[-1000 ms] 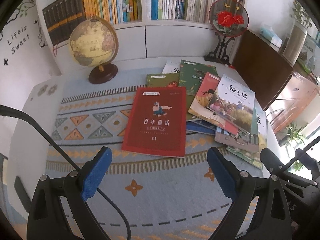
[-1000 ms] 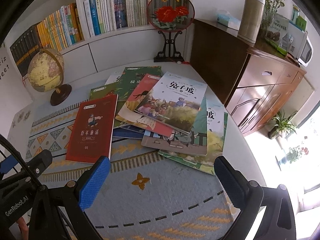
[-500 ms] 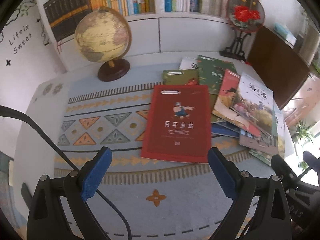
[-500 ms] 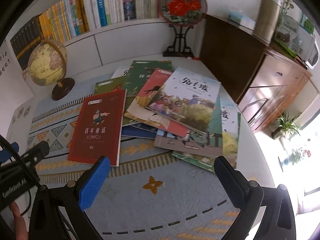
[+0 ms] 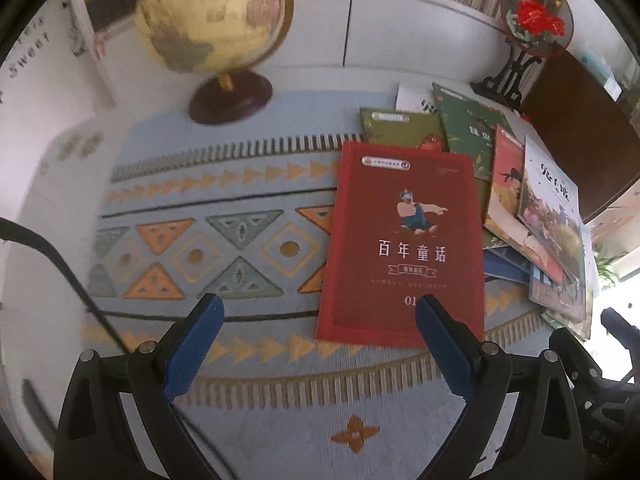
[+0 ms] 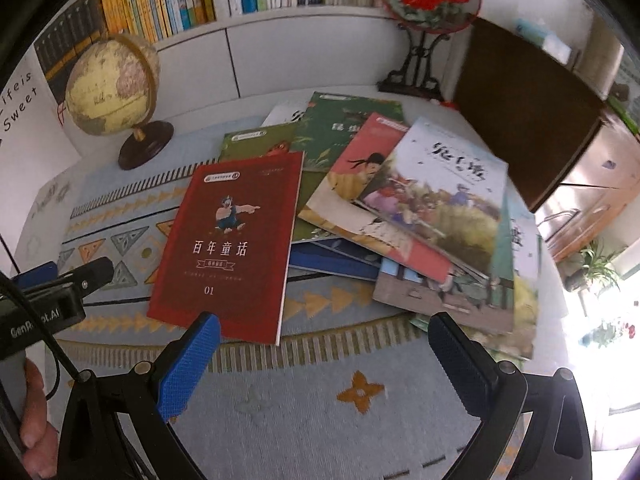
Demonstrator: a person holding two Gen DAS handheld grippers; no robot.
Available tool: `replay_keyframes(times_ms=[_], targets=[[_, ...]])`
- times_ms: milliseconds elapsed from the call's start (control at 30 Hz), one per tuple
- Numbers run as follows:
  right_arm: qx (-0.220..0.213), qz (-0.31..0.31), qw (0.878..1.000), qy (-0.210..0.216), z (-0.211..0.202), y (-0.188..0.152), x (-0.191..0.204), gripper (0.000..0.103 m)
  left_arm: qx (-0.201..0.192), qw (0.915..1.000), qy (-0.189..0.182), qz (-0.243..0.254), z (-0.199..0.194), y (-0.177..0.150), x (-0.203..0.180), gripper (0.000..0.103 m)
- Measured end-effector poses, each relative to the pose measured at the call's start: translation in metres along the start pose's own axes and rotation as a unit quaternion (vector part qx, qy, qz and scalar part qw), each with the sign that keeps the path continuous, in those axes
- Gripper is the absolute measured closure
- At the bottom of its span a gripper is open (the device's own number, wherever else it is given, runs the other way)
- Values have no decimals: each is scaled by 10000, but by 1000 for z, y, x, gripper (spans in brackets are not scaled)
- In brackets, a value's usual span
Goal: Organize books
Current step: 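Lower the left gripper onto the red book's edge and close it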
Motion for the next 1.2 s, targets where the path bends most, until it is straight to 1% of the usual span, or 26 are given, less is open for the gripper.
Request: replay_keyframes(times_ms=[67,300,400,467,500,533,600,633,700,767,867,933,1033,1200], targets=[[97,-40,9999,28,15,3,2,0,127,9998,-149,17,17,2,5,7],[407,43,9989,230,53,6,5,1,354,9975,-600,132,61,9,6,7],[537,38,9981,315,65,7,8,6,454,9967,-663,136,76,11,6,7],[615,6,9974,382,73,7,12,12,503,9965,-655,141,85,11,7,8],[661,-19,9971,381,78,8,14,13,502,9965,-652,155,88,11,8,9],[688,-51,9971,330,82,9,16,14,511,9964,-659,165,91,11,9,12],[749,-140,9967,276,89,9,19,16,592,9951,-779,163,97,10,10,13],[767,-168,9965,297,92,10,20,20,617,9946,-817,143,99,10,10,14],[820,-210,9960,298,98,10,22,24,548,9951,-808,178,101,8,9,14],[886,-199,9953,331,104,10,23,36,537,9951,-794,229,101,8,8,14],[978,-140,9942,430,112,10,24,44,492,9950,-831,244,101,8,8,17],[1007,-105,9936,503,116,10,25,46,455,9950,-871,188,100,7,8,21],[988,-102,9932,604,116,10,29,48,432,9938,-1019,96,98,6,8,23],[1013,-70,9917,788,119,12,33,49,439,9929,-1107,74,94,-2,7,27]])
Point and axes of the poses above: each gripper's, at about its wrist camera, not at the fingertips, and z roughly the way its jaws point, x to its left, y to its top, the point moved 1 cm from there along z, roughly the way its jaws point, and after that the axes turned 1 degree about z, right-handed, at the moved point
